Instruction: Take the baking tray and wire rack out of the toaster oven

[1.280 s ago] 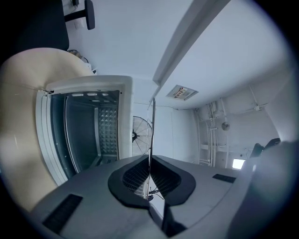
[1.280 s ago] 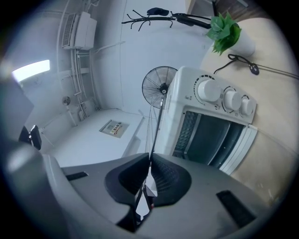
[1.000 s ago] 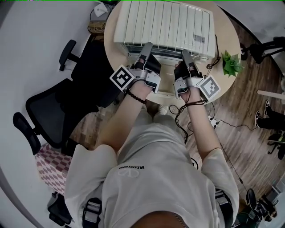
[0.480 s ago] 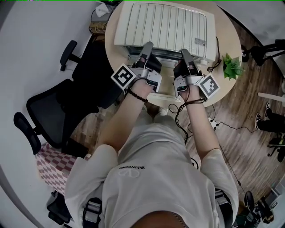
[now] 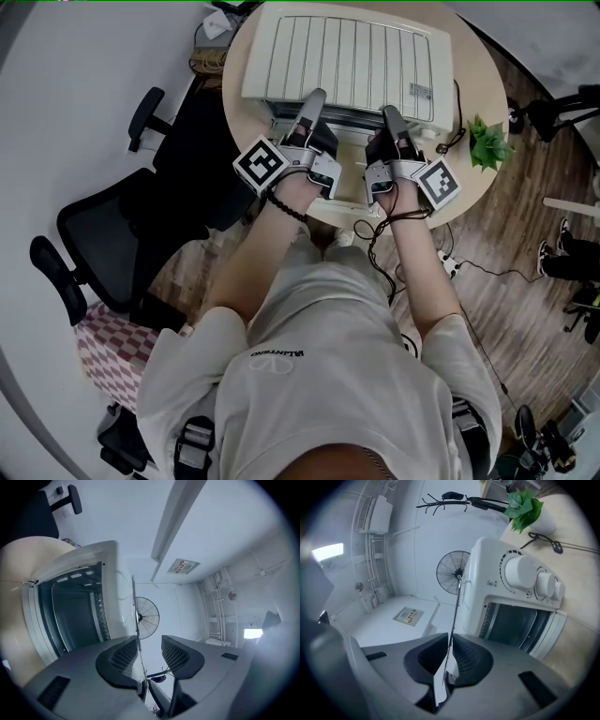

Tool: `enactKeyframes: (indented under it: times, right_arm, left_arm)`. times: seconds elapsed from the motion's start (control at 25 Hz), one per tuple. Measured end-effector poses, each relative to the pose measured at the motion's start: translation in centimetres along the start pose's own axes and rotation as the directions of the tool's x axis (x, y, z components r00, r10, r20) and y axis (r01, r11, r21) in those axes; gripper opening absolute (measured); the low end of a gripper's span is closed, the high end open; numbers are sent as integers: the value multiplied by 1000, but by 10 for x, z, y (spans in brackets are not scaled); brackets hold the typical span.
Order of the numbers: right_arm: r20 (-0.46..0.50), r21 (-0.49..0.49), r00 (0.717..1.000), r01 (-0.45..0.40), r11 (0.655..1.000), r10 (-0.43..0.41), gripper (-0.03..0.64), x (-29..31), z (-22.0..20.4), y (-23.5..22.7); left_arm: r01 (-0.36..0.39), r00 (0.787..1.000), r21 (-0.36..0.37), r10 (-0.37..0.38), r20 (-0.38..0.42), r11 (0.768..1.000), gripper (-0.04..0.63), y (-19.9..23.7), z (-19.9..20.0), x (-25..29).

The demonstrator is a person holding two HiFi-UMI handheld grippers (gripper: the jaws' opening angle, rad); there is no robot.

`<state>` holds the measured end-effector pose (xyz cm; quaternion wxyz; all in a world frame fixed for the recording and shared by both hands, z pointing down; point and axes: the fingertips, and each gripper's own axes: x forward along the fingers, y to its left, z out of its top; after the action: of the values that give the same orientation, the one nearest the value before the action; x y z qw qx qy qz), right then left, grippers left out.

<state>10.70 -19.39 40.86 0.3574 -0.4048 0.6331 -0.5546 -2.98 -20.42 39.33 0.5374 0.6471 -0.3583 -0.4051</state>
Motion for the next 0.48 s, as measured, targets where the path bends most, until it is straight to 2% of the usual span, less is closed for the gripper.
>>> enactKeyframes:
  times: [0.16, 0.24, 0.32, 0.4, 0.48]
  right_arm:
    - [7, 7, 1000, 13, 1000, -13, 32, -1, -1, -4]
    - [0, 0, 1000, 12, 1000, -12, 35, -2, -2, -4]
    - [-11, -18, 1000, 5, 1000, -5, 72, -2, -4, -1]
    - [-17, -35, 1000, 3, 999, -4, 92, -3, -4, 1]
    - [-18, -34, 1000, 0, 999, -1, 109, -4, -6, 2]
  left_arm:
    - [-59, 995, 50, 63, -80, 997, 204, 2, -6, -2]
    - [-112, 980, 93, 126, -154, 989, 212, 5, -14, -4]
    - [-144, 961, 111, 166, -222, 983, 212, 4, -21, -4]
    - [-154, 950, 110, 178, -257, 982, 212, 2, -25, -4]
    - [-154, 948, 103, 176, -266, 983, 212, 4, -26, -6]
